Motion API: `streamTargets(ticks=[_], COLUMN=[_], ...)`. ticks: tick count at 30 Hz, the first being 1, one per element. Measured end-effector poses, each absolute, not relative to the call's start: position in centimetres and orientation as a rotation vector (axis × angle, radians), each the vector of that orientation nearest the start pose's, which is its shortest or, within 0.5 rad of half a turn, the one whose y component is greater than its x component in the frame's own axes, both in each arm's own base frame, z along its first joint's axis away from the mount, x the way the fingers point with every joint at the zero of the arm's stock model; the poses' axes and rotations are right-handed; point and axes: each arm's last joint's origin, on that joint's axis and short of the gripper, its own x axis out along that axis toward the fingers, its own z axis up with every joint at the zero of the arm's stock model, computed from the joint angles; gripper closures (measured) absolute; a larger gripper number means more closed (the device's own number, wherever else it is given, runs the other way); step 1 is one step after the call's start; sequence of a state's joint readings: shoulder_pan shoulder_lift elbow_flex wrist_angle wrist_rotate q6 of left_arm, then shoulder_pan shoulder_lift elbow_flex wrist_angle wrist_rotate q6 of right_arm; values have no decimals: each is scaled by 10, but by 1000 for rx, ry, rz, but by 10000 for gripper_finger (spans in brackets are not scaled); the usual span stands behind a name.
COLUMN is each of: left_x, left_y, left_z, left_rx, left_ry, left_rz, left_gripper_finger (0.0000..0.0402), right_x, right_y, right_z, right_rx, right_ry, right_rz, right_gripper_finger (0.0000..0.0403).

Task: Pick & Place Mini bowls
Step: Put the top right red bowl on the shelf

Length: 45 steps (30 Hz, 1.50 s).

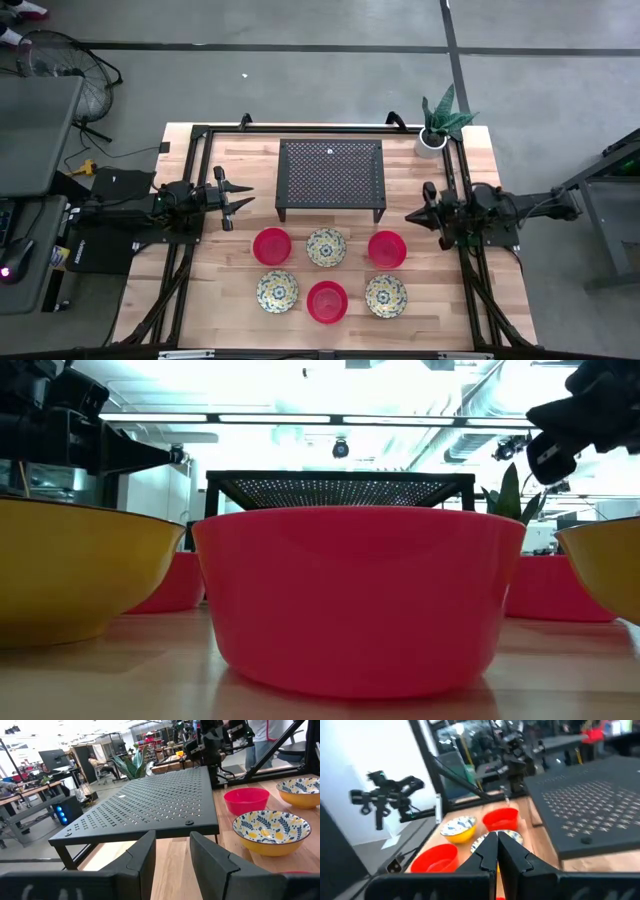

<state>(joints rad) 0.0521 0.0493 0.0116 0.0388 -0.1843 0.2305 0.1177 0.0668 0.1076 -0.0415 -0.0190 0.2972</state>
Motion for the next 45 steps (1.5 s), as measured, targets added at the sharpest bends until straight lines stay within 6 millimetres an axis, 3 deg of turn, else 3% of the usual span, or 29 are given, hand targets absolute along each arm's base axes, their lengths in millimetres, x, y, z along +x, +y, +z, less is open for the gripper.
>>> streamTargets(ticks=[10, 18, 28, 45], left_x=[99, 99, 99, 99], left_y=[10, 10, 10, 10], left_z=[167, 167, 167, 167], left_rx=[229, 229, 229, 229], left_ry=[26, 26, 25, 26], left_rz=[235, 235, 235, 235], left_gripper_finger=[284, 284, 284, 284], right_x=[83, 87, 95, 91], right_y=[5, 5, 5, 7], right_z=[229, 253, 278, 272], right_rx=[364, 515, 550, 579], right_ry=[187, 284, 496, 672], right_rz=[-98, -136, -257, -273], right_gripper_finger=[402, 402, 402, 402])
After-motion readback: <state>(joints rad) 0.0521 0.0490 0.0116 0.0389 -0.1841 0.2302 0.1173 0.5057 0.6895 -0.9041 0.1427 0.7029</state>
